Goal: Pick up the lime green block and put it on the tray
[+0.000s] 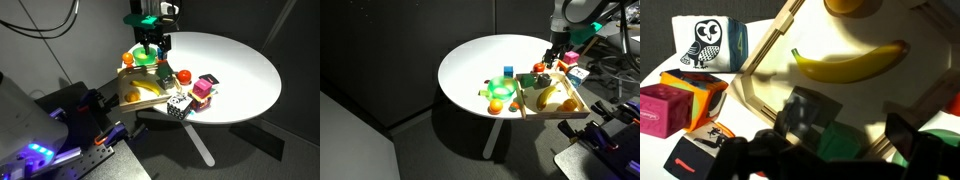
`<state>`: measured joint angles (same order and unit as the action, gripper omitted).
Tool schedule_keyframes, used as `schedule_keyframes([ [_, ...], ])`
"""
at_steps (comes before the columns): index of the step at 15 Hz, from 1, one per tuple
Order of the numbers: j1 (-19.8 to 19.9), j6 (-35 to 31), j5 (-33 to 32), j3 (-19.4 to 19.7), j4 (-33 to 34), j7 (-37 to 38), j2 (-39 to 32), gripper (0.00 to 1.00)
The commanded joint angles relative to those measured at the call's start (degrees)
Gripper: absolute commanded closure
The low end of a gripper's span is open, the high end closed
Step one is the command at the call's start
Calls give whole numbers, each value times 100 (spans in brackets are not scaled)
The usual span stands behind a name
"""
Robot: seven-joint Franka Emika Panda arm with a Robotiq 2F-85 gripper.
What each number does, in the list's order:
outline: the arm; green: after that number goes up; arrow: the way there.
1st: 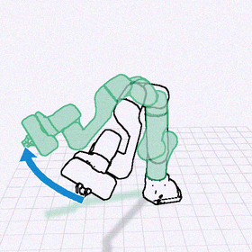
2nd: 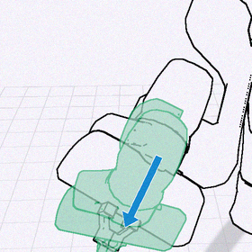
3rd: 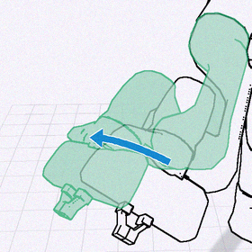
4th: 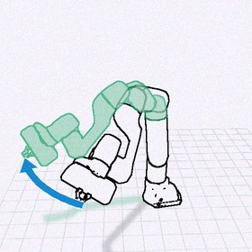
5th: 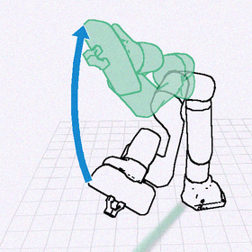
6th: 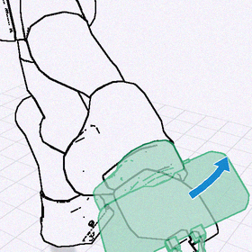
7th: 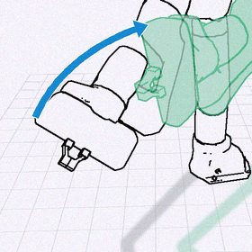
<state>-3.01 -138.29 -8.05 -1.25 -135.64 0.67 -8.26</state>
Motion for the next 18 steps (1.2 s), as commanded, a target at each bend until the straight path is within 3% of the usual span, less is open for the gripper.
schedule_keyframes([
  [1, -15, 398, 42, -47, -273, 68, 502, 0],
  [11, 11, 1198, 194, -85, -718, -23, 1420, 0],
  [16, 2, 1061, 508, -61, -953, -254, 1758, 0],
  [18, 25, 1110, 375, -86, -792, -106, 1533, 0],
])
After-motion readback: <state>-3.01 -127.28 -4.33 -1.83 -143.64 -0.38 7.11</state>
